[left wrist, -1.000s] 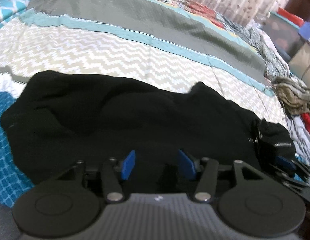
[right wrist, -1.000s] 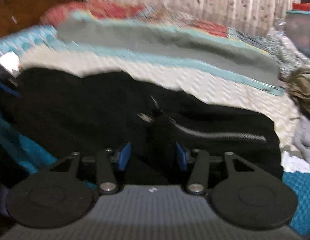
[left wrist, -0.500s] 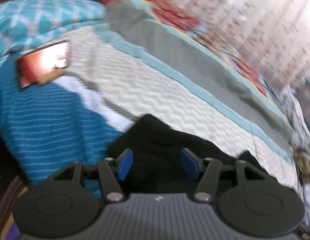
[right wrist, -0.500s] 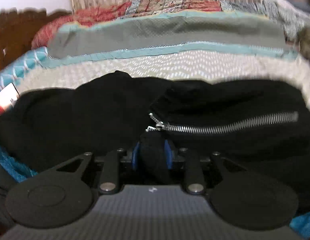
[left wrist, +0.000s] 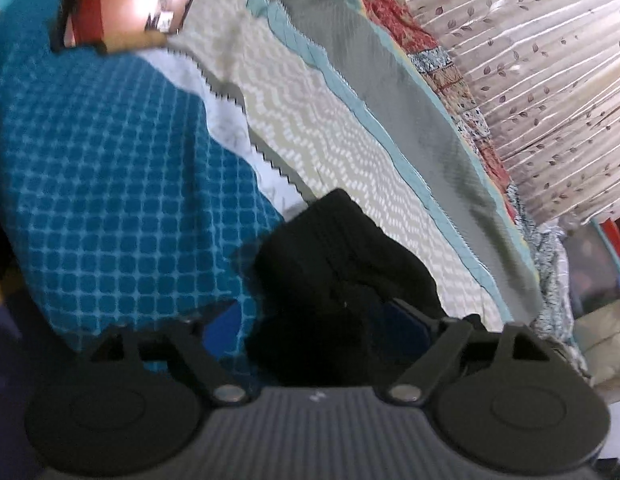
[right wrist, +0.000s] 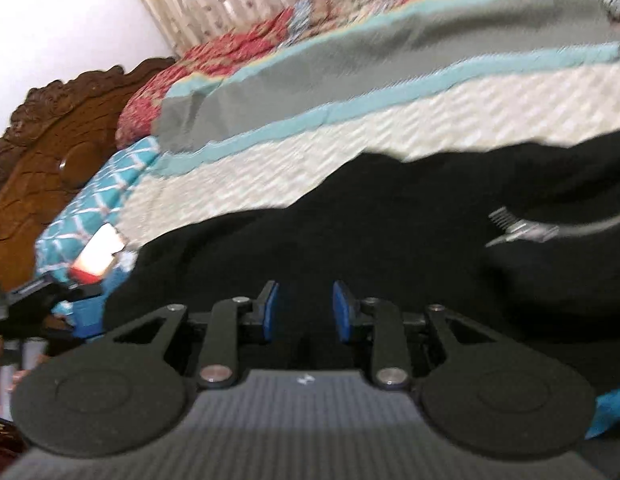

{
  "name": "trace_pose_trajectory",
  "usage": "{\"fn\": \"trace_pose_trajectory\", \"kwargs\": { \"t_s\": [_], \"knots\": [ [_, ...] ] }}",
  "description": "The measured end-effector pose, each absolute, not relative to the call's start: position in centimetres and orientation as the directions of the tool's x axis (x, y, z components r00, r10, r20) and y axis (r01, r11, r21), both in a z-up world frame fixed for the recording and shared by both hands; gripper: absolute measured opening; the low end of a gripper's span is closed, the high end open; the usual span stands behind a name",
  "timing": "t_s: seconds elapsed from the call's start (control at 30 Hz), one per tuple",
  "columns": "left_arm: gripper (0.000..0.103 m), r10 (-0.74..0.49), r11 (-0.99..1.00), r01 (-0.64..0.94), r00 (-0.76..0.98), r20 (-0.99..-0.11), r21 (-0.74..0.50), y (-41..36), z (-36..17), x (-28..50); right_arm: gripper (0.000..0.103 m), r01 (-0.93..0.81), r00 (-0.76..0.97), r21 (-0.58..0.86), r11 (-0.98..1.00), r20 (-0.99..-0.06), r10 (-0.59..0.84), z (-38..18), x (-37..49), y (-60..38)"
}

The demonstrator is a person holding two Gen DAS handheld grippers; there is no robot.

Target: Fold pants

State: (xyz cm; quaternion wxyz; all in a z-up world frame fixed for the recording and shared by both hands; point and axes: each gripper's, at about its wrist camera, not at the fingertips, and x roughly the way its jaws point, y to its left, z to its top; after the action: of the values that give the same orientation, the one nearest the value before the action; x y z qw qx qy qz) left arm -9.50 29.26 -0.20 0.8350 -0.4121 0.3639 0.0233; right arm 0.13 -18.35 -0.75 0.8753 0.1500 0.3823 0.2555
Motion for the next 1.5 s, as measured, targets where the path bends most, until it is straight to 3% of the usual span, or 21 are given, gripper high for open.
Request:
{"fn": "trace_pose_trajectory", "kwargs": {
  "t_s": [0.23, 0.33, 0.43, 0.5, 0.57, 0.73, 0.9, 1.03, 1.1, 1.2, 1.33, 1.4, 1.5],
  "knots": [
    [0.096, -0.355, 0.630, -0.284, 0.723, -0.593, -0.723, 28.3, -2.1, -9.3, 0.033, -0.427, 0.486, 0.477, 0.768, -0.595, 0.640, 1.7, 1.7, -13.7],
    [0.094, -0.353, 0.650, -0.282, 0.710, -0.609, -0.706, 27.6, -2.6, -8.8, 0.033, -0.444, 0.434, 0.531, 0.722, -0.577, 0.692, 1.4, 3.2, -11.2],
    [0.059, -0.291, 0.702, -0.309, 0.698, -0.654, -0.642, 27.2, -2.8, -8.7, 0.033, -0.409, 0.343, 0.548, 0.730, -0.649, 0.679, -1.9, 4.7, -8.5],
    [0.046, -0.279, 0.720, -0.298, 0.703, -0.654, -0.627, 26.9, -2.6, -9.1, 0.027, -0.353, 0.284, 0.509, 0.785, -0.742, 0.608, -5.5, 5.2, -7.1],
    [0.031, -0.262, 0.738, -0.277, 0.722, -0.640, -0.615, 26.9, -1.7, -9.7, 0.028, -0.342, 0.317, 0.523, 0.781, -0.718, 0.620, -5.3, 4.7, -7.4],
    [0.019, -0.245, 0.769, -0.216, 0.770, -0.589, -0.602, 26.2, 1.3, -10.3, 0.030, -0.361, 0.375, 0.570, 0.738, -0.636, 0.675, -2.6, 4.7, -8.2],
    [0.017, -0.272, 0.807, -0.134, 0.781, -0.563, -0.575, 23.7, 3.3, -9.2, 0.026, -0.337, 0.241, 0.611, 0.717, -0.680, 0.693, -6.2, 5.0, -6.5],
    [0.017, -0.327, 0.856, -0.002, 0.773, -0.544, -0.517, 19.2, 5.4, -7.4, 0.027, -0.254, 0.235, 0.705, 0.662, -0.619, 0.750, -6.3, 5.4, -8.3],
    [0.012, -0.411, 0.857, 0.109, 0.735, -0.540, -0.504, 16.1, 5.8, -6.3, 0.027, -0.210, 0.230, 0.760, 0.615, -0.573, 0.787, -6.6, 5.3, -9.7],
    [0.008, -0.512, 0.846, 0.267, 0.651, -0.560, -0.462, 10.6, 5.8, -5.3, 0.026, -0.195, 0.239, 0.793, 0.577, -0.532, 0.812, -6.5, 4.6, -11.3],
    [0.010, -0.572, 0.820, 0.417, 0.589, -0.570, -0.392, 5.6, 6.7, -4.6, 0.027, -0.184, 0.309, 0.791, 0.583, -0.517, 0.798, -5.8, 3.6, -15.9],
    [0.016, -0.583, 0.810, 0.476, 0.593, -0.556, -0.343, 5.1, 7.7, -5.4, 0.031, -0.176, 0.360, 0.789, 0.588, -0.505, 0.785, -5.0, 2.9, -18.3],
    [0.035, -0.569, 0.820, 0.489, 0.638, -0.519, -0.298, 7.0, 9.0, -7.3, 0.036, -0.185, 0.434, 0.781, 0.596, -0.480, 0.763, -3.7, 1.9, -20.7]
  ]
}}
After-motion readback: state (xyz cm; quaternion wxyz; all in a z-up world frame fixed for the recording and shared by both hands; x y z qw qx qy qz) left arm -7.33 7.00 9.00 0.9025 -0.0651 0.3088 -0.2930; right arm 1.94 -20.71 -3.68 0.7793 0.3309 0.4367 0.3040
